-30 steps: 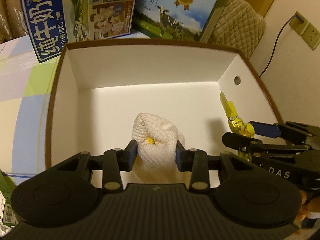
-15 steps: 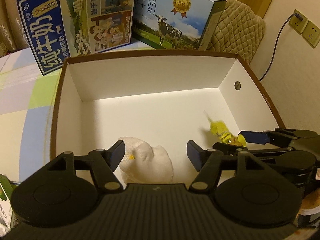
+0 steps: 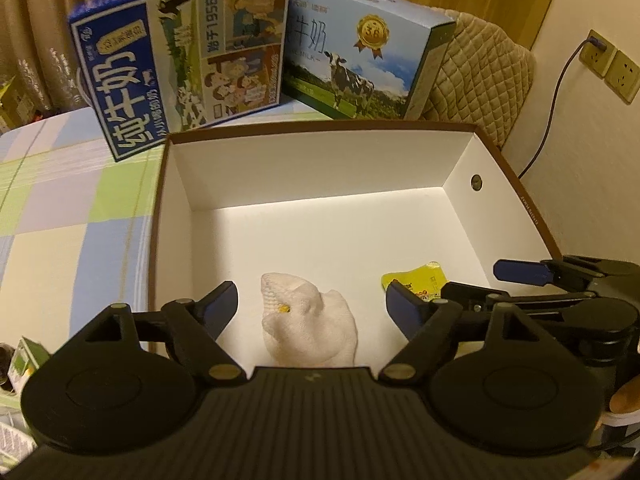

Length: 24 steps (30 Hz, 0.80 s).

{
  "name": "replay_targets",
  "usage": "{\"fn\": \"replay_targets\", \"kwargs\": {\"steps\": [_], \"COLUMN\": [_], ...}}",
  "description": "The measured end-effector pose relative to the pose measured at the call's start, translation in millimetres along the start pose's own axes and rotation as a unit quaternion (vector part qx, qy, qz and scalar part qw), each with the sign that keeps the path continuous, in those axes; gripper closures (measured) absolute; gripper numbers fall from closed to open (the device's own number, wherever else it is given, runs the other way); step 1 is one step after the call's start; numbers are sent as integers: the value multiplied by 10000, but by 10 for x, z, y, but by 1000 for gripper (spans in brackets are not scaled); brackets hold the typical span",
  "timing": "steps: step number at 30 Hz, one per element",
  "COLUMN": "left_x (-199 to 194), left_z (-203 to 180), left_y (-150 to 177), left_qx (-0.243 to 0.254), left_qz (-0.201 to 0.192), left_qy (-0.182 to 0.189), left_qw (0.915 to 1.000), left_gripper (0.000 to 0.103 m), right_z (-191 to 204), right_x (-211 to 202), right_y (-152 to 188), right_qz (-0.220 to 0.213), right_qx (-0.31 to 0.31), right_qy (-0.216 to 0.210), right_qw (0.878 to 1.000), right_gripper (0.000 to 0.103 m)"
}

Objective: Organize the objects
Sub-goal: 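Open both tools to drop the cloth and pouch into the box, then move both tools back toward the remaining items on the table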

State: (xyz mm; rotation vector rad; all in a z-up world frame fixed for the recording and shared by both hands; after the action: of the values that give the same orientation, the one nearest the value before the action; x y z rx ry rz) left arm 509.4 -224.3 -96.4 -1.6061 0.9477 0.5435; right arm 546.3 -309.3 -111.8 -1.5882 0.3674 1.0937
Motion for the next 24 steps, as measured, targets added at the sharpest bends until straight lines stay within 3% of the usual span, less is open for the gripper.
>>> {"fn": "replay_targets", "kwargs": {"steps": [11, 24], "left_x": [-628, -1234], "left_z": [51, 291], "left_y": [174, 630], "left_qx": [-134, -178], "left_qz": [-440, -568], "left_qy": [-74, 85], "left_qw": [9989, 9982], "left_gripper": [21, 19], "right_z": [128, 361], "right_x": [-519, -1016], "right_y": [34, 367], "right_qz": [-453, -575], "right_qx": [143, 487], "right_qy": [-252, -153], "right_qw": [9986, 9970], "right_gripper": [38, 38]}}
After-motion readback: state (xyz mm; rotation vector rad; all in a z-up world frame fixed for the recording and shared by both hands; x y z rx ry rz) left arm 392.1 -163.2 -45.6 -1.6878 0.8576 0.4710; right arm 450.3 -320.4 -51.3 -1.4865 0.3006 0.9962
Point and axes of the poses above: each gripper's, at about its wrist camera, not at the fingertips, and x roughly the way its jaws point, z to its left, y to its underside, the point moved 9 cm from there along x, roughly the way its jaws point, and after that the axes turned 10 degrees about y, right-handed, at the moved point
